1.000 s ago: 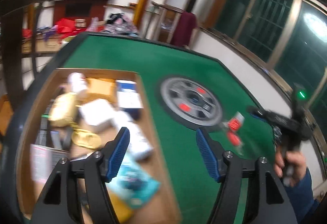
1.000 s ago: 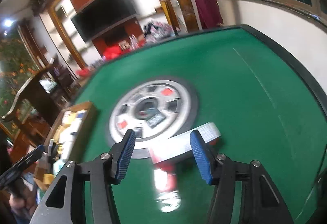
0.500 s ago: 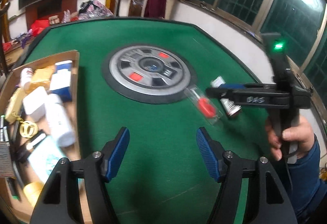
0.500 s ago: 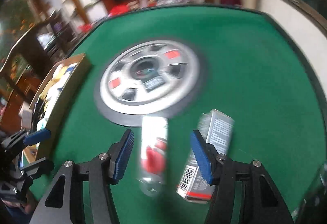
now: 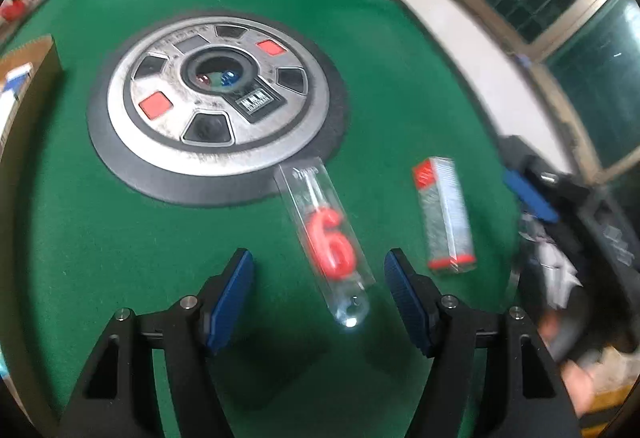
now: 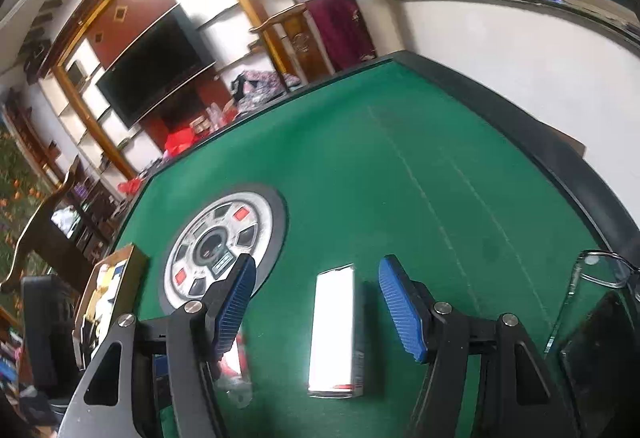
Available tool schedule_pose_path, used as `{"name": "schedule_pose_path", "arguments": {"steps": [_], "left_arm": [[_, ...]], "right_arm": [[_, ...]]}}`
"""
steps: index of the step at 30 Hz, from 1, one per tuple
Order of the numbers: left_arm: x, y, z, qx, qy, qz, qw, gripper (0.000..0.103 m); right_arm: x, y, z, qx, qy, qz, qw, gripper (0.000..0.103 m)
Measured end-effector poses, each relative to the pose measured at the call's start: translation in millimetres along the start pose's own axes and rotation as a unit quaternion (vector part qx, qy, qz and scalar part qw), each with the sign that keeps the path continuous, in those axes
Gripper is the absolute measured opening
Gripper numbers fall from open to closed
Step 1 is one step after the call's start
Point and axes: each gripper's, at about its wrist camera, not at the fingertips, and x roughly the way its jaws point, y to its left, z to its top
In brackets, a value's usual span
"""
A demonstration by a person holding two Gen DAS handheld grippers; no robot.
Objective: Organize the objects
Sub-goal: 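Grasp the red candle packet with the left tool while the right grasps the white-red box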
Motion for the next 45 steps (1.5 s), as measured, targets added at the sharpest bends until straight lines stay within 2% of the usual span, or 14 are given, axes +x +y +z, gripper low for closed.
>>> {"name": "schedule_pose_path", "arguments": {"steps": [6, 7, 9, 12, 20, 23, 25, 26, 29, 30, 31, 37, 43, 45], "left_arm": [[18.8, -19.0, 11.1, 0.033, -0.010, 0.045, 0.9984, 0.066], [19.6, -20.2, 10.5, 0.043, -0.014, 0.057, 0.9973, 0.063], [17.9, -20.2, 7.2, 0.068, -0.022, 0.074, 0.9947, 0.044], [11.5, -10.9, 0.6, 0.092, -0.027, 0.059, 0.9937, 0.038], [-15.5, 26.5, -17.9, 0.117, -0.042, 0.063, 0.9903, 0.039], [-16.4, 23.7, -21.0, 0.125, -0.057, 0.063, 0.9885, 0.040], [-14.5, 17.5, -26.3, 0.144, -0.067, 0.082, 0.9839, 0.040], [-7.7, 14.2, -25.1, 0.155, -0.071, 0.095, 0.9807, 0.041], [-6.4, 8.3, -31.2, 0.170, -0.089, 0.125, 0.9735, 0.042], [-6.8, 8.4, -31.2, 0.169, -0.090, 0.126, 0.9735, 0.042], [-6.9, 10.1, -31.3, 0.165, -0.092, 0.123, 0.9744, 0.042], [-4.9, 4.1, -34.3, 0.177, -0.102, 0.137, 0.9692, 0.038], [-5.6, 3.8, -35.1, 0.178, -0.102, 0.137, 0.9690, 0.037], [-5.5, 2.5, -35.7, 0.181, -0.104, 0.141, 0.9677, 0.030]], "right_arm": [[-5.1, -10.0, 4.6, 0.028, 0.006, 0.009, 1.000, 0.070], [-5.3, -10.7, 4.9, 0.030, 0.007, 0.012, 0.999, 0.070], [-4.0, -10.8, 4.7, 0.027, 0.009, 0.009, 1.000, 0.070], [-1.6, -12.1, 2.2, 0.024, 0.016, 0.009, 1.000, 0.071], [20.5, 2.5, -10.1, -0.023, 0.060, -0.033, 0.997, 0.071], [34.2, 16.4, -20.5, -0.065, 0.083, -0.063, 0.992, 0.070], [40.4, 21.4, -28.2, -0.086, 0.092, -0.078, 0.989, 0.070], [43.3, 23.6, -31.3, -0.095, 0.094, -0.090, 0.987, 0.069], [52.3, 23.2, -38.7, -0.110, 0.109, -0.111, 0.982, 0.045], [52.3, 23.5, -40.5, -0.120, 0.104, -0.120, 0.980, 0.040], [52.2, 24.4, -41.2, -0.126, 0.104, -0.125, 0.979, 0.030], [50.4, 26.9, -44.1, -0.132, 0.100, -0.111, 0.980, 0.029], [53.8, 33.5, -46.2, -0.141, 0.100, -0.107, 0.979, 0.029], [54.1, 35.2, -47.2, -0.141, 0.100, -0.106, 0.979, 0.029]]}}
